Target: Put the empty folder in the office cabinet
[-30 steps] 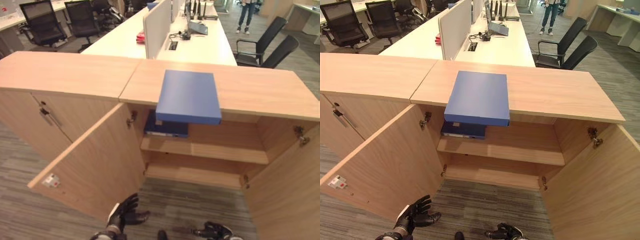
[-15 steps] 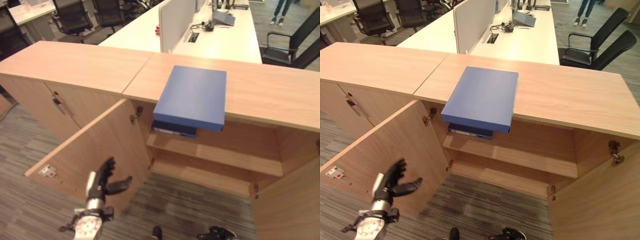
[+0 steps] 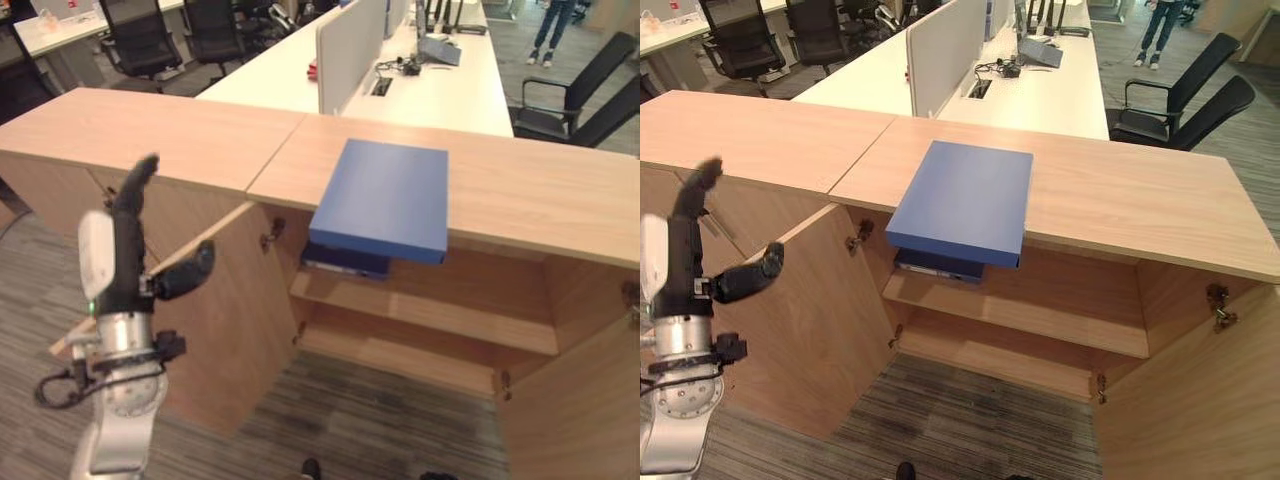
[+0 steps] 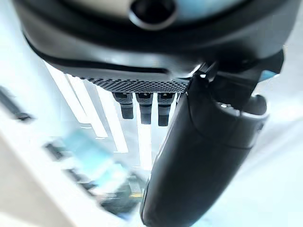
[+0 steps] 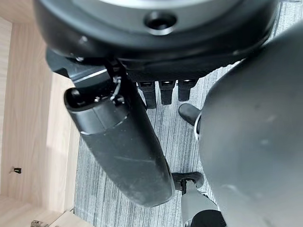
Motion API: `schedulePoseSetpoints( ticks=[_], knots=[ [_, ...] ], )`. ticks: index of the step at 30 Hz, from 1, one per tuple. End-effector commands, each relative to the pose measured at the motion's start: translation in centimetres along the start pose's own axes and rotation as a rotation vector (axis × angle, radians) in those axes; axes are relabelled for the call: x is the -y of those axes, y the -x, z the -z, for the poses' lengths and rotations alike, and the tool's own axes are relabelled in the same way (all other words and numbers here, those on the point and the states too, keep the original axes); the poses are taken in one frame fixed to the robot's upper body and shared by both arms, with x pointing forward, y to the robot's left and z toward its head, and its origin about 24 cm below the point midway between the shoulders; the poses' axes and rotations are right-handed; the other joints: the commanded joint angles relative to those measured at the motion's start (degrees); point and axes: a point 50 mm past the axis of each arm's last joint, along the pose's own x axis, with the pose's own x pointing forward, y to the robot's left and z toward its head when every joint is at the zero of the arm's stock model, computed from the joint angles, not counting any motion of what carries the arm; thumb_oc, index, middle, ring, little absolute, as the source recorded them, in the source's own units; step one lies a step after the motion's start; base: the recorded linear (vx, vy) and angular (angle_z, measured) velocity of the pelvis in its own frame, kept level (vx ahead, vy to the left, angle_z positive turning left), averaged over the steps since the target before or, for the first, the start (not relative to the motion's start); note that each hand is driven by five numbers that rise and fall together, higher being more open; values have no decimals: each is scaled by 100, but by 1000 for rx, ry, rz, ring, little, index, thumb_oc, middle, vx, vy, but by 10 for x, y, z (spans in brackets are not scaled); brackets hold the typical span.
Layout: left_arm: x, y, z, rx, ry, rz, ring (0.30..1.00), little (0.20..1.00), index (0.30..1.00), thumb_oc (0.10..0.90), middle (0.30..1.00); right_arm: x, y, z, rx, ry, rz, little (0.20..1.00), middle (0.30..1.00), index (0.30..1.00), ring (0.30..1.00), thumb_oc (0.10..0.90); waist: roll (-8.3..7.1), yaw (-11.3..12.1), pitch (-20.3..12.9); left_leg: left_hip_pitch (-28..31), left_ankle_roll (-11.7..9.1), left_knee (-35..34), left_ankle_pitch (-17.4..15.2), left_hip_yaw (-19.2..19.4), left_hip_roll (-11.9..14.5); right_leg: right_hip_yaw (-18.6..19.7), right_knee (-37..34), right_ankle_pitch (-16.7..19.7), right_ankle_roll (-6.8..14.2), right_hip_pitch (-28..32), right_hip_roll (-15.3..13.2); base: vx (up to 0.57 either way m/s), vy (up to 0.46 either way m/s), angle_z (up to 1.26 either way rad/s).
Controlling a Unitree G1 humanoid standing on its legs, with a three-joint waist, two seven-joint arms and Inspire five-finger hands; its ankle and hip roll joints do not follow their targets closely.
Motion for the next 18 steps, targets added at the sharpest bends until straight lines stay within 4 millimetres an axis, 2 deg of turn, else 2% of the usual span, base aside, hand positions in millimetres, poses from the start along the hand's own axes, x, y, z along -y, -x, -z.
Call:
schedulePoseSetpoints(
  ticks=[1,2,5,10,12,18],
  knots=[
    [-3,-16,-44,297,56,62,900,900,900,800,900,-14,-1,-15,34,51,-49,900,900,900,900,800,-116,-146,-483,-261,-370,-25,-136,-160,10,54,42,-293,198,144,-20,-4,17,-13],
    [4,-17,-57,361,112,138,900,900,900,800,900,-13,-1,-17,35,49,-51,900,900,900,900,800,-101,-209,-507,-238,-359,-25,-150,-136,10,87,42,-288,207,141,-15,0,13,-18],
    [13,-17,-70,419,181,246,900,900,900,800,900,-12,-1,-17,33,54,-58,900,900,900,900,800,-88,-266,-532,-202,-347,-25,-172,-106,18,123,42,-283,221,138,-17,-3,14,-12],
    [24,-17,-85,503,200,346,900,900,900,800,900,-12,-1,-15,23,82,-65,900,900,900,900,800,-82,-343,-565,-170,-332,-25,-210,-90,16,177,42,-271,241,124,-20,-2,12,-6],
    [40,-19,-94,562,191,442,900,900,900,800,900,-13,-1,-13,9,104,-69,900,900,900,900,800,-74,-434,-613,-152,-322,-25,-236,-80,15,227,42,-255,253,114,-14,0,0,0],
    [61,-29,-93,594,98,516,900,900,900,800,900,-15,-1,-14,12,113,-71,900,900,900,900,800,-54,-568,-664,-114,-322,-25,-273,-36,19,299,42,-235,271,94,-23,1,10,-9]
  ],
)
